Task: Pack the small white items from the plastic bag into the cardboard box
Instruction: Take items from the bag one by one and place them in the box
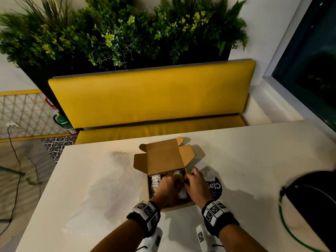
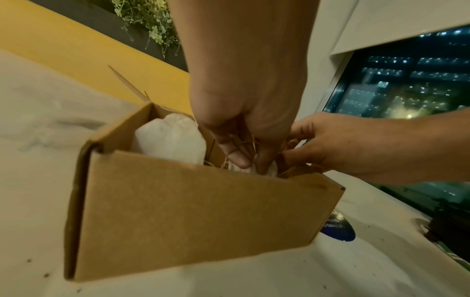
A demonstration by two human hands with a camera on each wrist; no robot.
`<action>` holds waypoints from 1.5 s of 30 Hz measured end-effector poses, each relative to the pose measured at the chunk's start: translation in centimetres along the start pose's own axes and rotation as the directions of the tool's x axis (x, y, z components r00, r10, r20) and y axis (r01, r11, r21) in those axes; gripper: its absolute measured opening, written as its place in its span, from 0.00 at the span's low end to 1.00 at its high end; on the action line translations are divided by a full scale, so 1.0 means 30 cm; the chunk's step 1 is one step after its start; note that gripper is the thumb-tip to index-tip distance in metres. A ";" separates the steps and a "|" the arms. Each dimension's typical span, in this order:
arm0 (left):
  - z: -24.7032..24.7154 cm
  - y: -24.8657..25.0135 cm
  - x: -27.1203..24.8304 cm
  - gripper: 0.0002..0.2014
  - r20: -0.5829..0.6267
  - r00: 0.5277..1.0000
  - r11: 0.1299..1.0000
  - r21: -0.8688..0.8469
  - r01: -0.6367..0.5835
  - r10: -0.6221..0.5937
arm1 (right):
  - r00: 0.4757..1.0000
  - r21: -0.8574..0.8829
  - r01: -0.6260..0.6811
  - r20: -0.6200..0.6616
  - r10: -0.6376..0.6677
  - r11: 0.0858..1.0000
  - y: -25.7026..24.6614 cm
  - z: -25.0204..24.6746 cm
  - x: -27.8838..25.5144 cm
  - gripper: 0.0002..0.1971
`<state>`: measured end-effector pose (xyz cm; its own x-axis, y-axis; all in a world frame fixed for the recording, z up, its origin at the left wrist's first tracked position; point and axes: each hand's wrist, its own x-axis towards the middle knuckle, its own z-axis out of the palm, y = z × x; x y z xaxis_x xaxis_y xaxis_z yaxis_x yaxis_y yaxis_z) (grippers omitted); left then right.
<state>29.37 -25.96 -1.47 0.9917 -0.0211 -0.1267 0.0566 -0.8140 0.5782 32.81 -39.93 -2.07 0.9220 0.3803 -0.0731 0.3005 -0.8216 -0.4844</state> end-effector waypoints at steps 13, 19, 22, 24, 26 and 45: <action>-0.025 -0.009 -0.018 0.13 0.041 0.995 0.996 0.010 -0.086 0.086 | 0.997 0.097 -0.071 -0.018 0.074 0.993 -0.012 0.009 -0.024 0.06; -0.023 -0.019 -0.029 0.13 0.071 0.997 0.999 0.038 -0.028 0.025 | 0.998 0.100 -0.060 -0.014 0.061 0.993 -0.015 0.002 -0.018 0.06; -0.031 -0.019 -0.035 0.13 0.054 0.997 0.998 0.034 -0.052 0.050 | 0.997 0.113 -0.055 -0.047 0.061 0.992 -0.005 -0.005 -0.021 0.06; -0.047 -0.024 -0.036 0.13 0.020 0.999 0.999 0.020 -0.040 0.040 | 0.995 0.112 -0.043 -0.083 0.053 0.993 0.000 -0.011 -0.027 0.08; -0.061 -0.039 -0.038 0.13 -0.005 1.000 1.000 0.005 -0.011 0.011 | 0.992 0.128 -0.035 -0.118 0.050 0.991 0.001 -0.019 -0.032 0.09; -0.496 -0.292 -0.644 0.18 -0.245 0.966 0.993 0.065 0.096 -0.078 | 0.851 0.112 0.511 0.078 -0.520 0.853 -0.504 -0.020 -0.195 0.10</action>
<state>11.44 -9.76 7.91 0.9822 0.1852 0.0302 0.1442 -0.8480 0.5100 23.01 -29.98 6.21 0.6093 0.7835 0.1220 0.6995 -0.4586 -0.5482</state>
